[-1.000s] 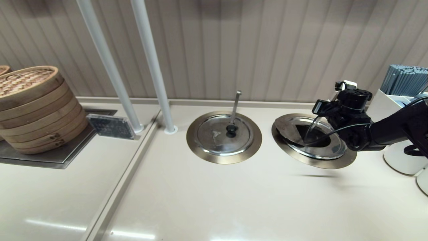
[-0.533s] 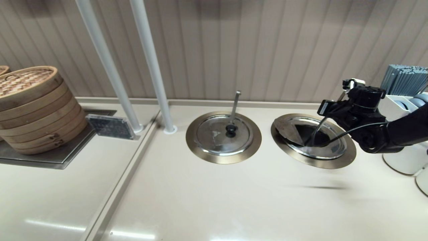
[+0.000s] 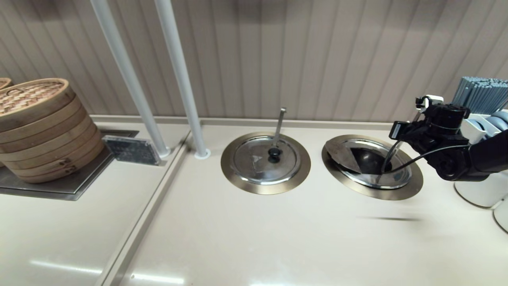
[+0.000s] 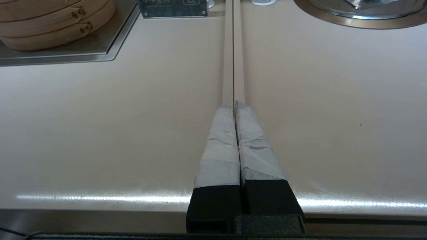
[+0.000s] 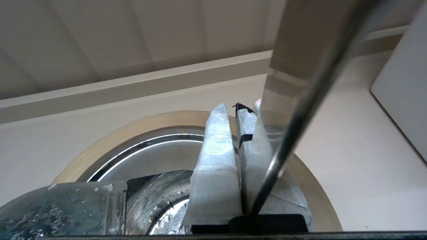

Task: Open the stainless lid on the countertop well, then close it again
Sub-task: Stir with a spoon

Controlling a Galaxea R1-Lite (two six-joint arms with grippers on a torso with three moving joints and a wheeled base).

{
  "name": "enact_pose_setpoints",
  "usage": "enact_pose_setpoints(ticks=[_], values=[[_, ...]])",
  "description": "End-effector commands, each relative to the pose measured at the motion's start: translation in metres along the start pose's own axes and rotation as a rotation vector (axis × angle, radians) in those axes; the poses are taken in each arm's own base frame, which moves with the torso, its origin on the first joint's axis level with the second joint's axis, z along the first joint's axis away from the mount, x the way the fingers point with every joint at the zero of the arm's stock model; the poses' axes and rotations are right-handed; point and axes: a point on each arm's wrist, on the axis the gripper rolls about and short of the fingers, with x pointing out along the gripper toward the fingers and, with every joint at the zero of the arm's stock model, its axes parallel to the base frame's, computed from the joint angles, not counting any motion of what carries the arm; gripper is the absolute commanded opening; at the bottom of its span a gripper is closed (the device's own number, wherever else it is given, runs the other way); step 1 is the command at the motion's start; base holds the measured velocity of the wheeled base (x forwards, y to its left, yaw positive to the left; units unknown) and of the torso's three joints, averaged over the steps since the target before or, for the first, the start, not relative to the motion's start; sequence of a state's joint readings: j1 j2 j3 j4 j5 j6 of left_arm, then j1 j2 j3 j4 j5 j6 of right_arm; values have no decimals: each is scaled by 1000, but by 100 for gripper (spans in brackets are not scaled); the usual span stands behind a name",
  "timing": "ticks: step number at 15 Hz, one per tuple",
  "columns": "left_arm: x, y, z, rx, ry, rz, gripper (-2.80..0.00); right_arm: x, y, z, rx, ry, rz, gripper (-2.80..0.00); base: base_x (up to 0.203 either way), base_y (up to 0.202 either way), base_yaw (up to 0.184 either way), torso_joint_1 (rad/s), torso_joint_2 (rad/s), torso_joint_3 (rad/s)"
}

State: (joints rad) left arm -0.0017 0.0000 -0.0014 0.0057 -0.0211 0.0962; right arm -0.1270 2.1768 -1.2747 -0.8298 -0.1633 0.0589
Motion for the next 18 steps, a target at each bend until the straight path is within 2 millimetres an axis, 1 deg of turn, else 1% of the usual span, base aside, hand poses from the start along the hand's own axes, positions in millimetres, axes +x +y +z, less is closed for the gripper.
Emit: enact_pose_setpoints(ticks=[1,6,8,10,12,14,18], values=[[0,0,0,0,0,0,-280,17,-3,-15,1,9,-28,-280,0,0,0,0,0,0],[0,0,0,0,0,0,-280,30,-1,-30,3,25,-29,-280,0,0,0,0,0,0],[0,0,0,0,0,0,-280,35,-1,-29,12,12,-28,-280,0,0,0,0,0,0],[0,0,0,0,0,0,-280,41,-2,-33,15,9,-32,-280,0,0,0,0,0,0],[0,0,0,0,1,0,-280,43,-4,-32,25,3,-35,-280,0,0,0,0,0,0],[0,0,0,0,0,1,-280,45,-3,-27,48,-17,-32,-280,0,0,0,0,0,0],[0,0,0,0,0,0,-280,52,-2,-29,59,-30,-31,-280,0,0,0,0,0,0]])
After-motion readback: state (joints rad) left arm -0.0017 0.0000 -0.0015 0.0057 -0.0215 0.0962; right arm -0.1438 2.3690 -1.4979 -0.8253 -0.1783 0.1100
